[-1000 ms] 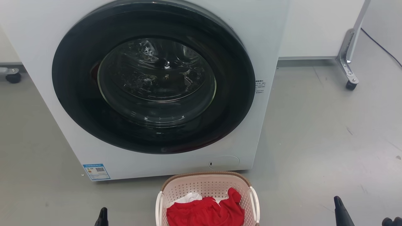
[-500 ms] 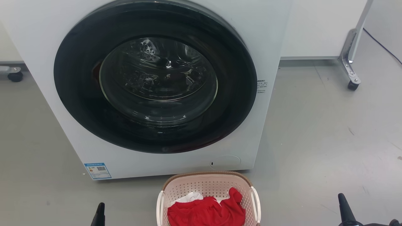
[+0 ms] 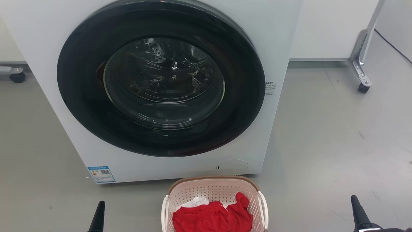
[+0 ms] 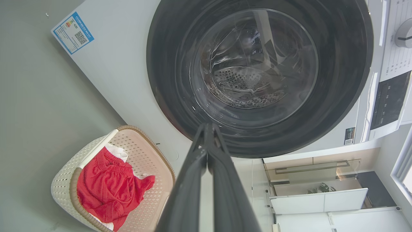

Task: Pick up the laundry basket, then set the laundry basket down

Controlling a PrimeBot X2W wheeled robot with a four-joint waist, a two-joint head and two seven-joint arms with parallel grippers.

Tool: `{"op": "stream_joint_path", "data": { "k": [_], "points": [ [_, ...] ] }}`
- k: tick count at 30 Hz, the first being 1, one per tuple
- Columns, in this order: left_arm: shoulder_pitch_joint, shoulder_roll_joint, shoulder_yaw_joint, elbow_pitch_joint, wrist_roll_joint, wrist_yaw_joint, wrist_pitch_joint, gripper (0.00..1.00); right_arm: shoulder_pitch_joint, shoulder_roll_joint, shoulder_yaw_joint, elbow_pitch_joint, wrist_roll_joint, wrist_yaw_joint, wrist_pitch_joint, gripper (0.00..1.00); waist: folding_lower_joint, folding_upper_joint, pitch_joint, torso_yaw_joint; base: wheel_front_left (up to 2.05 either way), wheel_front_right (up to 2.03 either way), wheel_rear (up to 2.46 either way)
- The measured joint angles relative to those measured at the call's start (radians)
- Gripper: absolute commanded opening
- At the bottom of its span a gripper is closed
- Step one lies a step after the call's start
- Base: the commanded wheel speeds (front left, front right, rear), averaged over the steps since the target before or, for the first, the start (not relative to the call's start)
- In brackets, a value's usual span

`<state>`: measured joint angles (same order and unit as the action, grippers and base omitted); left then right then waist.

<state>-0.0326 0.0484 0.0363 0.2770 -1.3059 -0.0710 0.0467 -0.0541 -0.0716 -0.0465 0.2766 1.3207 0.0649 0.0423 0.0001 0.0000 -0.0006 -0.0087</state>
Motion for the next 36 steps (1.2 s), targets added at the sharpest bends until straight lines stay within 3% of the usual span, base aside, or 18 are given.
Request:
{"op": "stream_joint_path", "data": {
  "k": [21,36],
  "points": [
    [-0.046,-0.005,0.054,0.018,-0.280,-0.053,0.067,0.00,-0.032,0.027,-0.085,0.021,0.273,0.053,0.071,0.00,0.0000,0.0000,0.002,0.009,0.00,0.00,0.00],
    [-0.049,-0.005,0.056,0.019,-0.295,-0.053,0.067,0.00,-0.037,0.028,-0.087,0.022,0.275,0.055,0.071,0.00,0.0000,0.0000,0.002,0.009,0.00,0.00,0.00]
  ]
}}
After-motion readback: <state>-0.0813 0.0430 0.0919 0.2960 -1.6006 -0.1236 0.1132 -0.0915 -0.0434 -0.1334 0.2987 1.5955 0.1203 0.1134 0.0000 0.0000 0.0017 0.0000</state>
